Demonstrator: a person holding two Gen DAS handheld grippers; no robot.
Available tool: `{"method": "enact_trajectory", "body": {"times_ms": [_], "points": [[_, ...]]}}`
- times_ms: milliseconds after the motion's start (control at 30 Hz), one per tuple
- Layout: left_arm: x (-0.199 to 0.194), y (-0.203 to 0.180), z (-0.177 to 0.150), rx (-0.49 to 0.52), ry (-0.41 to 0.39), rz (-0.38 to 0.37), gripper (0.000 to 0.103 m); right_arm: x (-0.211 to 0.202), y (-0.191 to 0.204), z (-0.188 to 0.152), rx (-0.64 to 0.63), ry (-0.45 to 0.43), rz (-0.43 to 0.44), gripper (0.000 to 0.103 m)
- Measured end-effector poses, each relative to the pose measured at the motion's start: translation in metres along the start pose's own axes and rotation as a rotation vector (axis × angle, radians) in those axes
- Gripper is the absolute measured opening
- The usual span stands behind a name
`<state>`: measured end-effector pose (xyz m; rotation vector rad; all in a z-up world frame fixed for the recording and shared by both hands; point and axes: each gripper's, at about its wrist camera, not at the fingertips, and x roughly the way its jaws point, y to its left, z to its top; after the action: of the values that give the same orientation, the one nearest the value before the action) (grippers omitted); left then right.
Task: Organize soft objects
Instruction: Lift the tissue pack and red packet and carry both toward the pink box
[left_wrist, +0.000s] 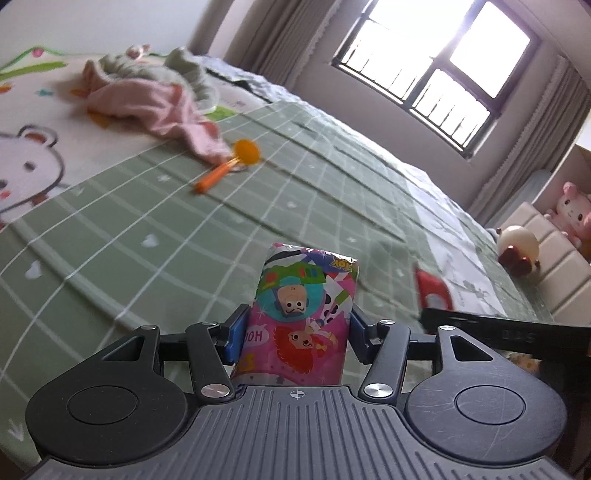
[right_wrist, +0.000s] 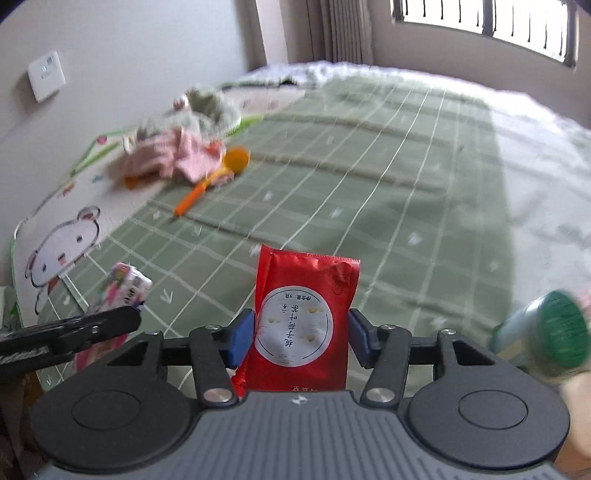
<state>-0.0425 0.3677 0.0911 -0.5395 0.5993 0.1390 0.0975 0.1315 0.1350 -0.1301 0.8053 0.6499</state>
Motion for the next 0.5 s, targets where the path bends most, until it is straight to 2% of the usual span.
{"method": "enact_trajectory", "body": {"times_ms": [100,233,367,500], "points": [[0.004,-0.03,0.011,0.043,-0.006,-0.021,0.06,-0.038,-0.023,0.006,-0.005,-0.093,-0.041,0.054],[0.014,-0.095,0.025,0.143,-0.019,-0.1,0.06,-0.096,-0.075,0.01,0.031,-0.22,-0.119,0.054],[0.035,-0.18,0.027,0.245,0.005,-0.224,0.06,-0.155,-0.152,0.0,0.12,-0.322,-0.235,0.054],[0.063,-0.272,0.01,0.352,0.074,-0.369,0.06,-0.197,-0.232,-0.025,0.206,-0.363,-0.355,0.054]]}}
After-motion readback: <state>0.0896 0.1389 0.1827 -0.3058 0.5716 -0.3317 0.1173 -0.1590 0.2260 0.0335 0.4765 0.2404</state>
